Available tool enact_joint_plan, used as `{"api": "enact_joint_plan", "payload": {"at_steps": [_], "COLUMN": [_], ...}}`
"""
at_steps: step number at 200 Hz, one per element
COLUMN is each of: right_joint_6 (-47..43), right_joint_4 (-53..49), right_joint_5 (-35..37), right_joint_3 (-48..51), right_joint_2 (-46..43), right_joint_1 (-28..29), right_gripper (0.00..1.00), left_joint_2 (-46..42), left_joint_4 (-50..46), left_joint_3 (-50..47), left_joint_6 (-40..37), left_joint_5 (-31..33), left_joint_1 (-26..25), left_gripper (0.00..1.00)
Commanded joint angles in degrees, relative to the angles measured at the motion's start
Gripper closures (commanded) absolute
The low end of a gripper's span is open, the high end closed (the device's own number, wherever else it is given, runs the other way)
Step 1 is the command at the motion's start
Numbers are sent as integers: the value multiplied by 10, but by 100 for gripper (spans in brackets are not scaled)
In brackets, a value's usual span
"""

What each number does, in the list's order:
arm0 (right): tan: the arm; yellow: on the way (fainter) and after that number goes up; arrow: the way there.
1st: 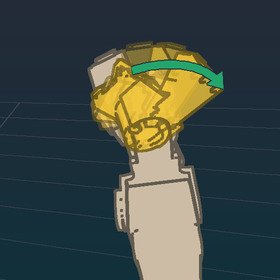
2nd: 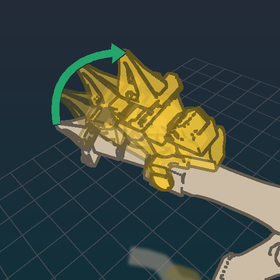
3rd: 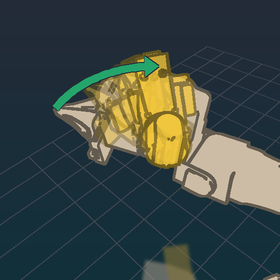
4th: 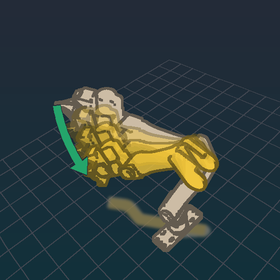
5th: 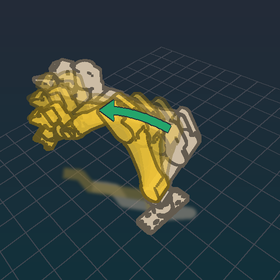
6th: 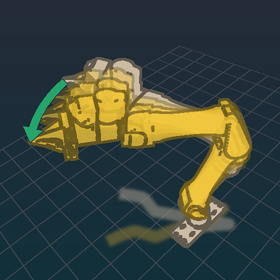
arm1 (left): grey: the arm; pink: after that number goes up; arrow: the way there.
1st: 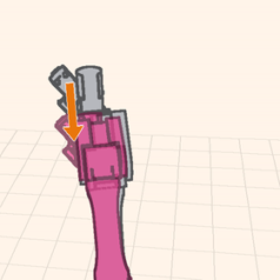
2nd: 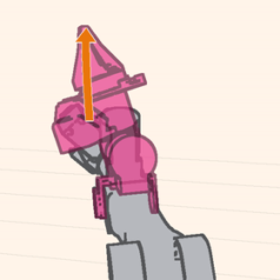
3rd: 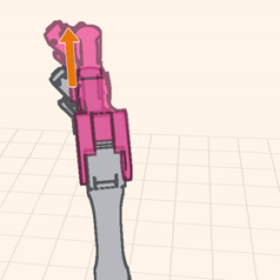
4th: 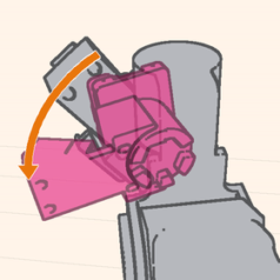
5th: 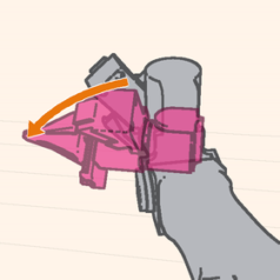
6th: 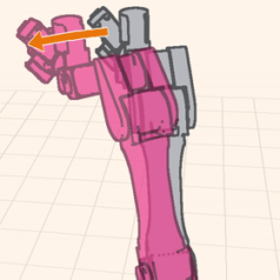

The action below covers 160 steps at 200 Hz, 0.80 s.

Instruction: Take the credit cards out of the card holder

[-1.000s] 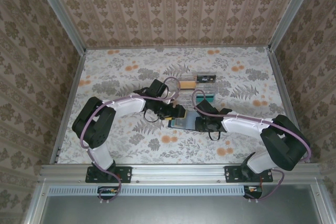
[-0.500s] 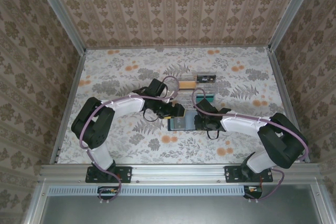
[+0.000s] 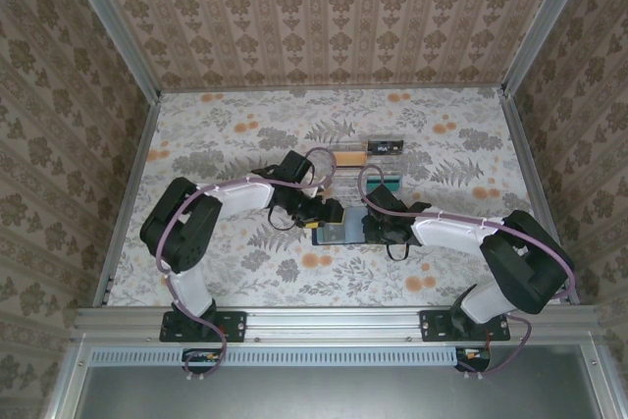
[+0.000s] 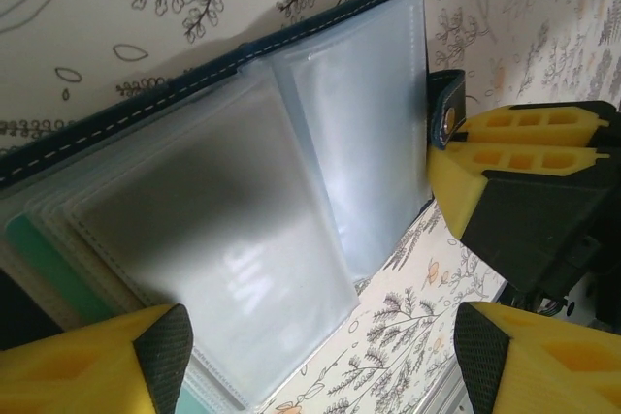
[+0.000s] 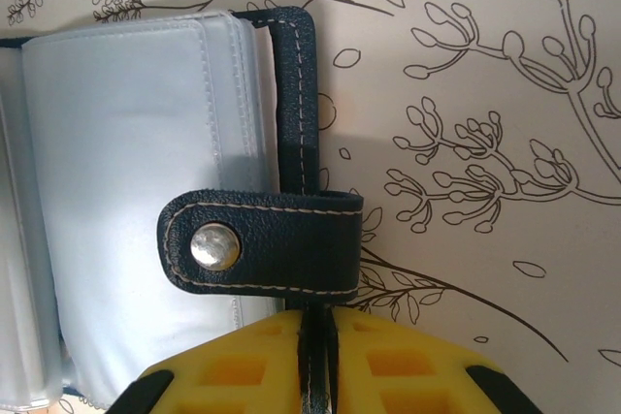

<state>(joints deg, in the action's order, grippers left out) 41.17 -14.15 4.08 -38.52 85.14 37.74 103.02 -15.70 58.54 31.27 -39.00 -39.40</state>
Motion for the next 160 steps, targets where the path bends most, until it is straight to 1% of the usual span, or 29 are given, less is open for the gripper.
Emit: {"api": "enact_joint_plan", "payload": {"at_steps": [1,30,80,113,160], "right_joint_6": [8,13,14,16,17], "right_joint_4": [-16,-9,-6,-5,-2], "right_joint_5": [-6,-9,-15,-14,-17], "right_joint_3": [8,12,14,16,14], "right_joint_2": [12,12,12,11,14], "right_joint_1": [-2,-2,-1,-1,-1], "right_gripper": [83,84,84,84,84], "left_joint_2": [-3,-17,9,23,34], "left_joint_4": [-27,-35,-30,-27,-15], "left_joint_3": [7,3,9,19,35], "left_joint_6": [-3,-2,2,0,2], "left_joint_5": [14,17,16,7,-11], "left_joint_1": [-3,-4,-11,-14,-19], "left_gripper": [24,24,24,24,21]}}
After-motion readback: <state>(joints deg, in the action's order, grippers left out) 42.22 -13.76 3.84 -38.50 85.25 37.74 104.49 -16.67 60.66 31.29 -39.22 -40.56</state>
